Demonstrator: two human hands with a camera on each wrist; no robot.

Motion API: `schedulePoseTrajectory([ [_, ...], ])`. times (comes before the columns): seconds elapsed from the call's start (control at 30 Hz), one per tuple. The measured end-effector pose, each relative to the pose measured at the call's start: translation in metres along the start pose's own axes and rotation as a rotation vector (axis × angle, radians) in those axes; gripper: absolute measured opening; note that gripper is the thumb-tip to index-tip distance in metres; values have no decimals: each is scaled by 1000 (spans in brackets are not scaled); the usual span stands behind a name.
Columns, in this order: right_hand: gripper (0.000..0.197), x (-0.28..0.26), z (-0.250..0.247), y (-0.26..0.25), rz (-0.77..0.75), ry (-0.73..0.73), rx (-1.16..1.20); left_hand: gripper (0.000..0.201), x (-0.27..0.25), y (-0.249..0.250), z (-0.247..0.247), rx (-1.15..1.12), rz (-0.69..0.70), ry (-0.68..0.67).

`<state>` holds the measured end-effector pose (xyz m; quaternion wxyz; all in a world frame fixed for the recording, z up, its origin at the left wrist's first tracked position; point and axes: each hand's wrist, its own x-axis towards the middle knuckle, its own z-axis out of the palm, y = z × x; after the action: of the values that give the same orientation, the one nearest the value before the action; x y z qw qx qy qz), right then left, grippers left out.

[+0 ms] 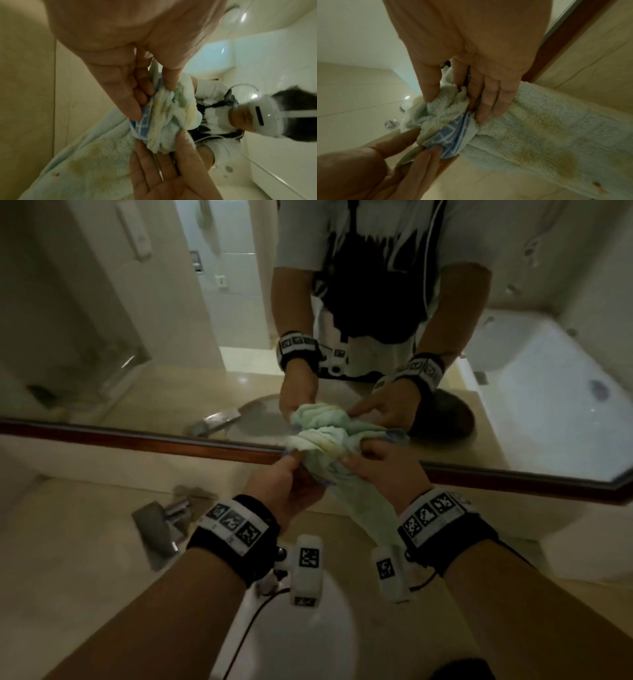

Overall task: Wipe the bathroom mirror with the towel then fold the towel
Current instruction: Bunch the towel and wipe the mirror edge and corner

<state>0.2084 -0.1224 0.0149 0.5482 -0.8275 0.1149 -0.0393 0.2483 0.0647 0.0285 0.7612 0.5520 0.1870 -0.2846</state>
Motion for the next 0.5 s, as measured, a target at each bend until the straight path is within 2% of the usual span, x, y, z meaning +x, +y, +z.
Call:
schedulePoseTrajectory([
  [0.03, 33, 9, 20, -9, -16, -35, -12, 28, -3, 12, -22, 10, 38, 27],
  [0.1, 13, 26, 59, -25, -61, -128, -21, 25, -11, 34, -62, 41, 151, 84],
  [0.13, 12, 35, 82, -36, -98, -178, -47, 22, -15, 44, -81, 73, 230, 120],
  [0.2, 6, 49, 125, -53, -134, -247, -23, 27, -16, 60, -113, 256, 406, 198],
  [0.27, 40, 62, 158, -63, -137, -296, 62, 39, -11, 73, -136, 641, 555, 297],
  [0.3, 44, 65, 168, -68, -121, -304, 110, 49, -5, 79, -144, 861, 596, 367],
  [0.37, 30, 66, 172, -71, -104, -318, 159, 59, 5, 88, -147, 1135, 657, 450],
  [0.5, 21, 62, 151, -64, -96, -348, 138, 53, 16, 91, -125, 1159, 698, 355],
])
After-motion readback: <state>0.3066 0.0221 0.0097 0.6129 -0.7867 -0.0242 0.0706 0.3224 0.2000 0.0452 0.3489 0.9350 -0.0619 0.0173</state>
